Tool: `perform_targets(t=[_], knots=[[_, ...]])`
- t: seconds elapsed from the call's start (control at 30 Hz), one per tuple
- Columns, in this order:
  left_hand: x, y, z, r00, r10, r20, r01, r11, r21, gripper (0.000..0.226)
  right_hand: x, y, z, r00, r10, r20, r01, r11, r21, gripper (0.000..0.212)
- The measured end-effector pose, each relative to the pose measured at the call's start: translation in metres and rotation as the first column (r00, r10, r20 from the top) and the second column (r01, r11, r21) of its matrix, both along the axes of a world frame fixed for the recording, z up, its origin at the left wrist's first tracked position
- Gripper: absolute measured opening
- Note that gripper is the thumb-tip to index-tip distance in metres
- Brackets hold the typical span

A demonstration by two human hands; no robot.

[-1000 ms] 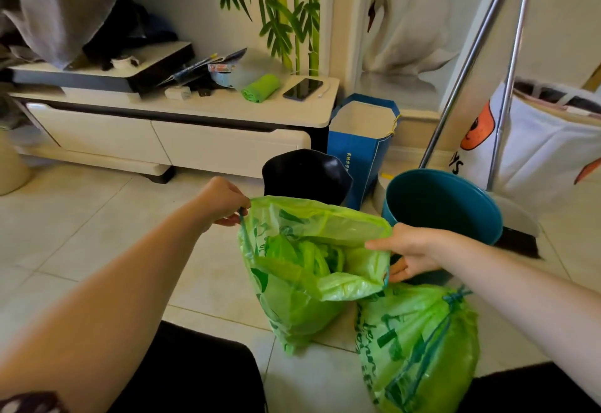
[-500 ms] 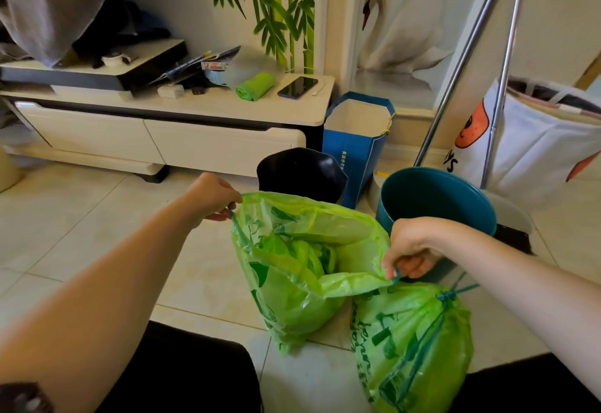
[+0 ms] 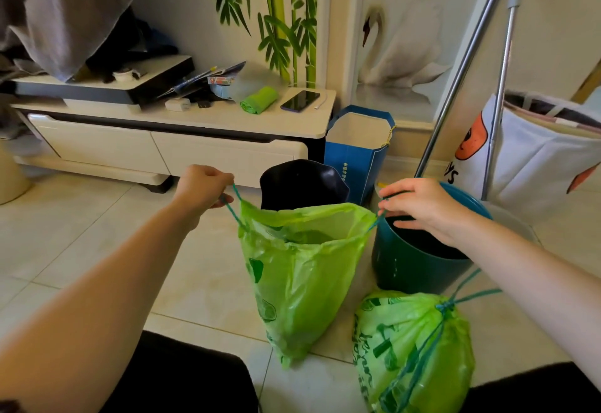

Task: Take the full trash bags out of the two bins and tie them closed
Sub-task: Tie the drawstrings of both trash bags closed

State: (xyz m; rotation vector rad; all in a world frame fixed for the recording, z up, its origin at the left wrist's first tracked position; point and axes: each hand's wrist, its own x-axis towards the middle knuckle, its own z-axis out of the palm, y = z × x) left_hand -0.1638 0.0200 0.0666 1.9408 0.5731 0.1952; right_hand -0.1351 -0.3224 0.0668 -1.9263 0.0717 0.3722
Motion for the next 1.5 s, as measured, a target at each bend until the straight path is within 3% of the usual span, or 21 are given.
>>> perform_targets(t=[0.17, 0.33, 0.53, 0.73, 0.87, 1.13, 1.3, 1.5], knots=[[-0.005, -0.017, 0.022, 0.982, -0.026, 0.189, 0.027, 1.0, -0.006, 0.015, -0.008, 0.019, 0.011, 0.986, 0.025, 0.165, -0.042, 0.994, 0.096, 0.011], [-0.01, -0.035, 0.037, 0.949, -0.046, 0.311, 0.05, 0.999, -0.005, 0.014, -0.01, 0.038, 0.026, 0.966, -0.018, 0.26, -0.051, 0.965, 0.256, 0.015], [-0.013, -0.059, 0.051, 0.913, -0.09, 0.399, 0.097, 0.995, 0.003, 0.013, -0.016, 0.063, 0.048, 0.929, 0.029, 0.368, -0.157, 0.934, 0.321, 0.019], [-0.014, -0.075, 0.064, 0.87, -0.071, 0.488, 0.102, 0.994, -0.038, 0.014, -0.022, 0.075, 0.069, 0.891, 0.013, 0.454, -0.267, 0.823, 0.501, 0.016], [-0.019, -0.082, 0.063, 0.889, -0.185, 0.419, 0.208, 0.978, -0.011, 0.018, -0.024, 0.077, 0.064, 0.827, 0.043, 0.561, -0.218, 0.944, 0.249, 0.016], [-0.021, -0.101, 0.071, 0.845, -0.22, 0.487, 0.283, 0.957, -0.059, 0.014, -0.028, 0.074, 0.074, 0.701, 0.056, 0.711, -0.254, 0.951, 0.176, 0.013], [-0.023, -0.105, 0.073, 0.848, -0.248, 0.469, 0.313, 0.948, -0.065, 0.016, -0.028, 0.075, 0.073, 0.731, 0.002, 0.682, -0.208, 0.953, 0.221, 0.012], [-0.025, -0.109, 0.068, 0.875, -0.301, 0.38, 0.362, 0.927, -0.1, 0.018, -0.025, 0.078, 0.062, 0.718, 0.022, 0.696, -0.107, 0.991, 0.079, 0.011]])
